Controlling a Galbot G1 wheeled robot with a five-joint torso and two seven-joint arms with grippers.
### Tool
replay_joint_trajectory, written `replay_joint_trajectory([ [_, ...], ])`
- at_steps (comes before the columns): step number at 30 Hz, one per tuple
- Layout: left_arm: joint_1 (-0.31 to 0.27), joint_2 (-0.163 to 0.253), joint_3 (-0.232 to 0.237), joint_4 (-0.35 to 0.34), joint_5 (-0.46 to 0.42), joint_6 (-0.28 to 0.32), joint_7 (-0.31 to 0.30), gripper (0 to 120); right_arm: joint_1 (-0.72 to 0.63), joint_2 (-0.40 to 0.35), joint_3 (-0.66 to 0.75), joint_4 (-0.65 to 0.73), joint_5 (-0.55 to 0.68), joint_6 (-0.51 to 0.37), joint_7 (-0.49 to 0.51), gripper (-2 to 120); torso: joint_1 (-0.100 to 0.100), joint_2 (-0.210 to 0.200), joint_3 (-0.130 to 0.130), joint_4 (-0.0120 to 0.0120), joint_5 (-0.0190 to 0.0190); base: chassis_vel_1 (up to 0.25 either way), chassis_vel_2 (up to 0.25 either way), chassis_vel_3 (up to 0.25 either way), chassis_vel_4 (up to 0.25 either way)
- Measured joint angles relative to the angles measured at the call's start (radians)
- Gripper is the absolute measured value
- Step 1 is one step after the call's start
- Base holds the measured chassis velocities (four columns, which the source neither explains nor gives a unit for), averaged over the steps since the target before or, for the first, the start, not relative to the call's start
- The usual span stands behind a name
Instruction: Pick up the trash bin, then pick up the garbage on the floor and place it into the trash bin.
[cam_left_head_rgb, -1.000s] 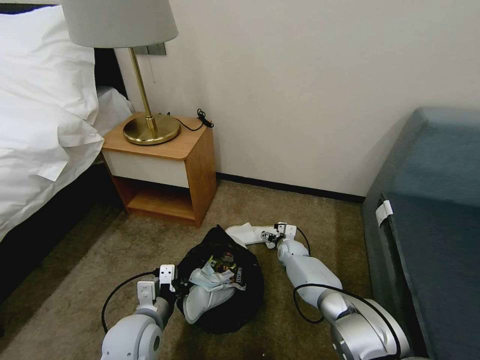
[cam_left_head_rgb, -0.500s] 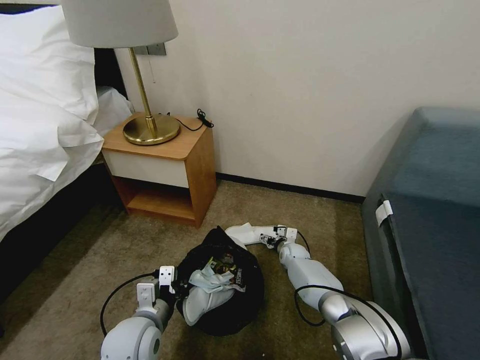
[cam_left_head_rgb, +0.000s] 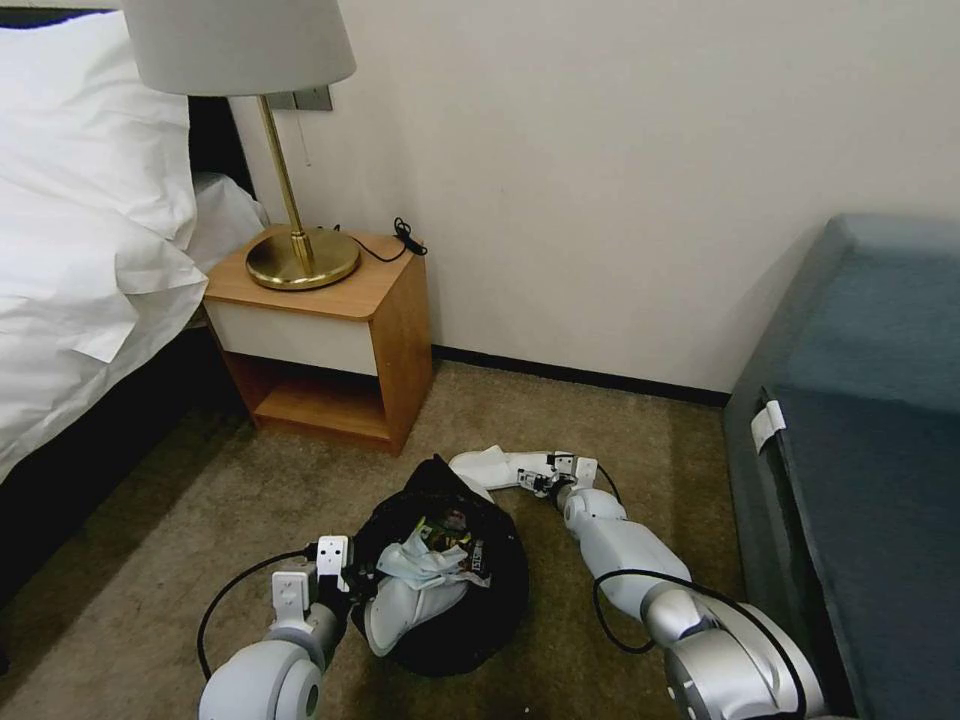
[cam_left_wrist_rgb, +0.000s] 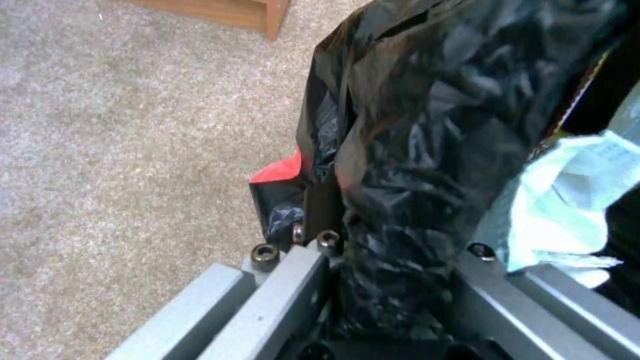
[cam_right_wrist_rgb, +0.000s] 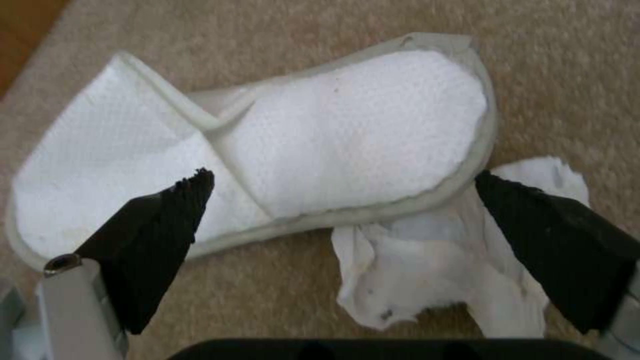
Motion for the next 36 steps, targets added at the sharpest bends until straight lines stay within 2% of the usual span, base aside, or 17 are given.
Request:
replay_joint_trajectory([
  [9,0.012,-0.001,0.000,-0.003,0.006,-0.003,0.003,0,0.010,0.000,0.002,-0.017,0.000,0.023,-0.034,100,0.000,0.000,0.000,0.0000,0.0000,0.000,0.000,0.000,0.000],
  [25,0.013,0.003,-0.002,-0.011,0.005,-0.003,0.005,0,0.007,-0.003,0.005,-0.021,-0.004,0.026,-0.014,100,0.000,0.000,0.000,0.0001,0.0000,0.000,0.000,0.000,0.000],
  [32,0.012,0.007,-0.005,-0.012,0.001,-0.004,0.006,0,-0.015,-0.017,0.005,-0.024,-0.117,0.014,0.047,100,0.000,0.000,0.000,0.0000,0.0001,0.000,0.000,0.000,0.000],
  [36,0.011,0.008,-0.006,-0.012,0.000,-0.005,0.006,0,-0.017,-0.019,0.005,-0.025,-0.138,0.012,0.054,100,0.000,0.000,0.000,-0.0001,0.0001,0.000,0.000,0.000,0.000],
])
